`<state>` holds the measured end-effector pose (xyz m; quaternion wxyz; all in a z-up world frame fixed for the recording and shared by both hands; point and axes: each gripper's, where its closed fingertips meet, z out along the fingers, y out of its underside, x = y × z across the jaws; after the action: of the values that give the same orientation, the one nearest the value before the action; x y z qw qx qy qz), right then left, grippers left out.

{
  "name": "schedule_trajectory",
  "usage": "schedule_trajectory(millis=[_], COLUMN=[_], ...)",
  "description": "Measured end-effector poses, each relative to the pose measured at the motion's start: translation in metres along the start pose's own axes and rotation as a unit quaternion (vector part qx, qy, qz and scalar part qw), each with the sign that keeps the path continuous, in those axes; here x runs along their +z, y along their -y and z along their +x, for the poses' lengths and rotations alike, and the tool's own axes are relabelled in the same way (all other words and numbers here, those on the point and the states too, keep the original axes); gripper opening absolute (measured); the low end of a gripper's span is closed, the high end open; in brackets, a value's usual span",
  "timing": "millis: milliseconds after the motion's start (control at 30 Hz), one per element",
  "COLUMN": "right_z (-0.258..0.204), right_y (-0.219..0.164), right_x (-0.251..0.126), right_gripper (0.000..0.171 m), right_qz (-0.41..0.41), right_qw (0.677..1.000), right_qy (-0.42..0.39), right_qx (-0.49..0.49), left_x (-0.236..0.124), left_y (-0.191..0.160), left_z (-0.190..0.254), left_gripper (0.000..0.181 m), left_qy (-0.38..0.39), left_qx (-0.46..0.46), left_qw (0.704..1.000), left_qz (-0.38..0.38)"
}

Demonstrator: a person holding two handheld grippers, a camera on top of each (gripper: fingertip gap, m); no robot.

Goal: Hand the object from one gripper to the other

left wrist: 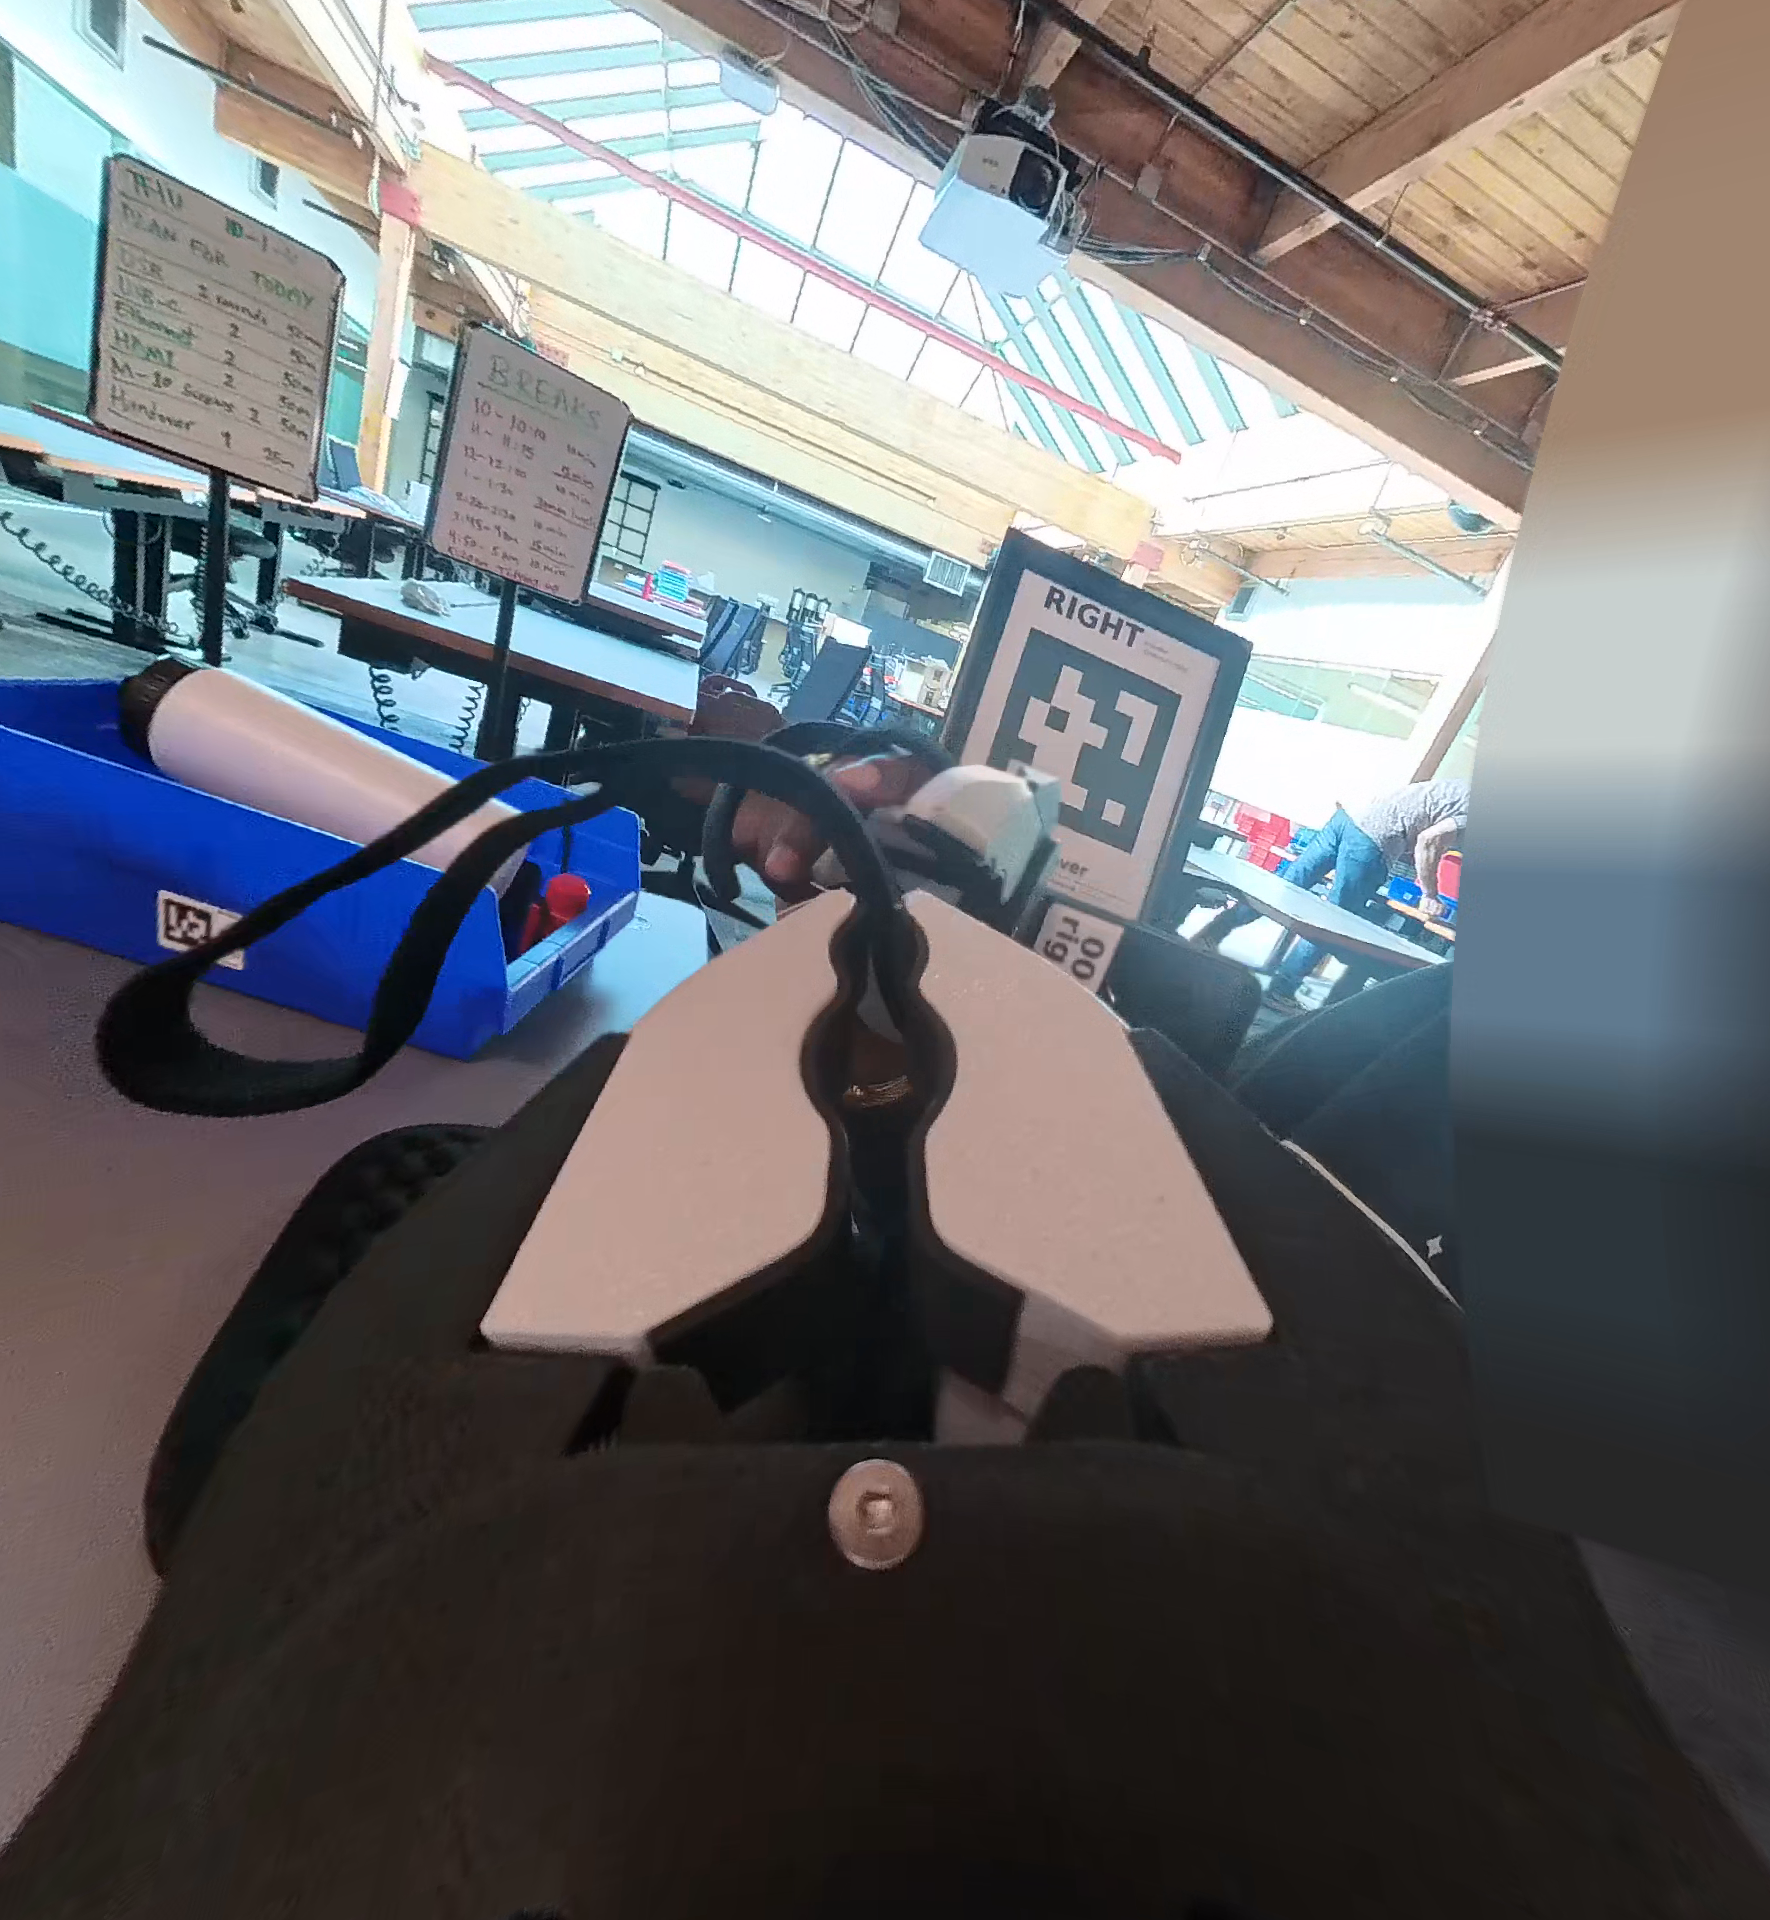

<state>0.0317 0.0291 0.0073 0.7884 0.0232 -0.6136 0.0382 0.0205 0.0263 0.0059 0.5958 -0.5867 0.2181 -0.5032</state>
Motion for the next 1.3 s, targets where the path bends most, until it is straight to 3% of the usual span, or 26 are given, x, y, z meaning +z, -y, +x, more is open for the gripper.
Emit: schedule_trajectory(millis=[167,267,333,400,500,600,700,767,867,1000,1300], right_z=[-0.006,-0.007,-0.005,0.001,0.002,0.004,0.006,0.006,0.004,0.004,0.005], right_y=[0.004,0.003,0.002,-0.003,-0.009,-0.01,-0.006,-0.004,0.0,0.003,0.003], right_x=[0.004,0.006,0.006,0.008,0.01,0.008,0.005,0.003,0.0,0.001,0.01], right_gripper=[0.024,0.008,0.005,0.004,0.005,0.005,0.005,0.005,0.005,0.005,0.021], right_qz=[-0.011,-0.017,-0.012,-0.006,0.012,0.039,0.079,0.097,0.109,0.111,0.129], right_qw=[0.997,0.996,1.0,0.996,0.946,0.86,0.761,0.719,0.689,0.679,0.64], right_qy=[-0.008,-0.011,-0.004,0.005,0.068,0.12,0.167,0.19,0.214,0.218,0.197], right_qx=[-0.077,-0.084,-0.028,0.091,0.316,0.495,0.622,0.662,0.684,0.692,0.731], left_x=[0.005,0.006,0.005,0.002,-0.007,-0.009,-0.003,0.0,0.003,0.007,-0.002], left_y=[-0.008,-0.009,-0.005,0.006,0.017,0.013,0.002,-0.003,-0.009,-0.01,0.019], left_z=[0.004,0.004,0.004,0.004,0.004,0.002,0.0,-0.001,-0.005,0.0,0.008], left_gripper=[0.005,0.007,0.011,0.015,0.02,0.027,0.029,0.027,0.019,0.005,0.004], left_qy=[-0.011,-0.014,-0.013,0.002,0.041,0.06,0.061,0.06,0.064,0.043,0.008], left_qx=[-0.003,-0.003,0.017,0.063,0.163,0.203,0.204,0.194,0.192,0.182,0.107], left_qw=[1.0,1.0,1.0,0.998,0.984,0.977,0.977,0.979,0.979,0.982,0.991], left_qz=[-0.021,-0.025,-0.014,0.018,0.049,0.02,-0.017,-0.027,-0.039,-0.036,0.077])
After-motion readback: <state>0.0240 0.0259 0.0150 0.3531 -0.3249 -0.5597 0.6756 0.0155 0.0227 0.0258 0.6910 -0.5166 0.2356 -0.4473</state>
